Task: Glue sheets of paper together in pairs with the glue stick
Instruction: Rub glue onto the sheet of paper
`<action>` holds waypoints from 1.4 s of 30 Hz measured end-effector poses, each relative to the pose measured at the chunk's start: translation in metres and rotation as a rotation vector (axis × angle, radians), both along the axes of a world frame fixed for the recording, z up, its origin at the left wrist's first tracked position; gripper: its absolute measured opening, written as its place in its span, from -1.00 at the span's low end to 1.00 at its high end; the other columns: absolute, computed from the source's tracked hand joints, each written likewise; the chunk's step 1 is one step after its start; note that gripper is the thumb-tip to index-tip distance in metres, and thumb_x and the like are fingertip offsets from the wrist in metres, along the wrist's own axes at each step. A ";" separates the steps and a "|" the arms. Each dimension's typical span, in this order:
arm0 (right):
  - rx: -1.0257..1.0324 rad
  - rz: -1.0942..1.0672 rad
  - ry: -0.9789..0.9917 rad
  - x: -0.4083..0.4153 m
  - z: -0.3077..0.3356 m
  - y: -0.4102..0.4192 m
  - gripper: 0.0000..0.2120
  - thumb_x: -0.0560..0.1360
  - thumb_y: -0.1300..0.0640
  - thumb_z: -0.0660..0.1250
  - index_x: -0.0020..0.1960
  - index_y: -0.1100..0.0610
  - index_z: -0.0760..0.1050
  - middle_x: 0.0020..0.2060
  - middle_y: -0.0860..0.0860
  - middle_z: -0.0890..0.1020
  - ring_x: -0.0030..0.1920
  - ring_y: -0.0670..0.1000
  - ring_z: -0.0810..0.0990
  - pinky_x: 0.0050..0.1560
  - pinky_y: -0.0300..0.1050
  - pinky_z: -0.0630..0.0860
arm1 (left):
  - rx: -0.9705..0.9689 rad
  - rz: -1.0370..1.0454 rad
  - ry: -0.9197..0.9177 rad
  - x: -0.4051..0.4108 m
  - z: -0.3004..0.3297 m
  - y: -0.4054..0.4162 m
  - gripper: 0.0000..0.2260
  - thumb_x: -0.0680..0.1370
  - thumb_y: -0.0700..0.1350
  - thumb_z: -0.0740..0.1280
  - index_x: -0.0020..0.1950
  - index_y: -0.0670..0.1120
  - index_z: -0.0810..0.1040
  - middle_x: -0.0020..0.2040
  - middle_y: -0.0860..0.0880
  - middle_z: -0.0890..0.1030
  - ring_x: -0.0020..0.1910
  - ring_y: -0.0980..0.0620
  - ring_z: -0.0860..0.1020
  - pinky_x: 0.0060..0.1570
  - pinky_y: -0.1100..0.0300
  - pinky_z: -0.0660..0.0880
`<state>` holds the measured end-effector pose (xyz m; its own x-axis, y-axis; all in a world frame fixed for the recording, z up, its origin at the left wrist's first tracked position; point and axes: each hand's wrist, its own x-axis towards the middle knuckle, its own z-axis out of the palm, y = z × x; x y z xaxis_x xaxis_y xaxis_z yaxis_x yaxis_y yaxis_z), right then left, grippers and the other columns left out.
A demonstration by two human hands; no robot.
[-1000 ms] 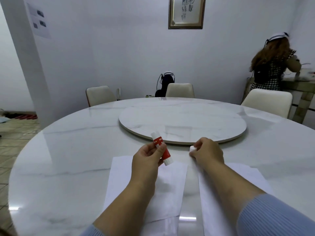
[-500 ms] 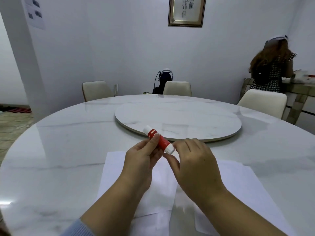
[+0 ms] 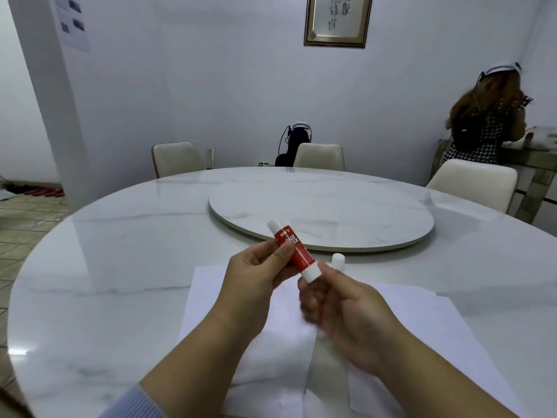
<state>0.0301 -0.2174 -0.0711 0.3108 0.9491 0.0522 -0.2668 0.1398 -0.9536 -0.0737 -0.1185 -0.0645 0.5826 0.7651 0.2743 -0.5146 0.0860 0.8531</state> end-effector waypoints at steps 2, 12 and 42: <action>-0.071 0.106 0.175 -0.002 0.004 -0.003 -0.59 0.48 -0.12 0.20 -0.22 0.21 0.59 -0.44 0.06 0.52 -0.42 -0.01 0.43 -0.24 -0.13 0.40 | 0.017 -0.007 -0.014 -0.001 0.002 -0.001 -0.73 0.25 0.00 0.47 -0.14 -0.12 0.71 -0.18 -0.09 0.71 -0.13 -0.01 0.67 -0.14 0.26 0.57; 0.054 0.076 0.116 -0.006 0.002 -0.003 -0.58 0.48 -0.12 0.18 -0.33 0.17 0.52 -0.46 0.05 0.51 -0.49 -0.01 0.41 -0.26 -0.11 0.38 | 0.043 -0.050 -0.028 -0.003 0.003 -0.002 -0.69 0.25 0.01 0.47 -0.10 -0.13 0.70 -0.15 -0.11 0.71 -0.12 -0.03 0.67 -0.13 0.24 0.57; 0.111 -0.152 0.165 -0.002 0.003 0.010 -0.64 0.32 -0.06 0.37 -0.11 0.23 0.60 -0.50 0.06 0.52 -0.54 -0.06 0.41 -0.46 -0.22 0.38 | 0.247 0.029 0.103 0.003 -0.005 0.005 -0.71 0.27 -0.01 0.48 -0.03 -0.03 0.68 -0.06 -0.01 0.71 0.02 0.07 0.64 -0.04 0.33 0.52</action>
<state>0.0282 -0.2071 -0.0683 0.4628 0.8818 0.0904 -0.3851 0.2918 -0.8755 -0.0707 -0.1137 -0.0700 0.5961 0.6989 0.3952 -0.4234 -0.1447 0.8943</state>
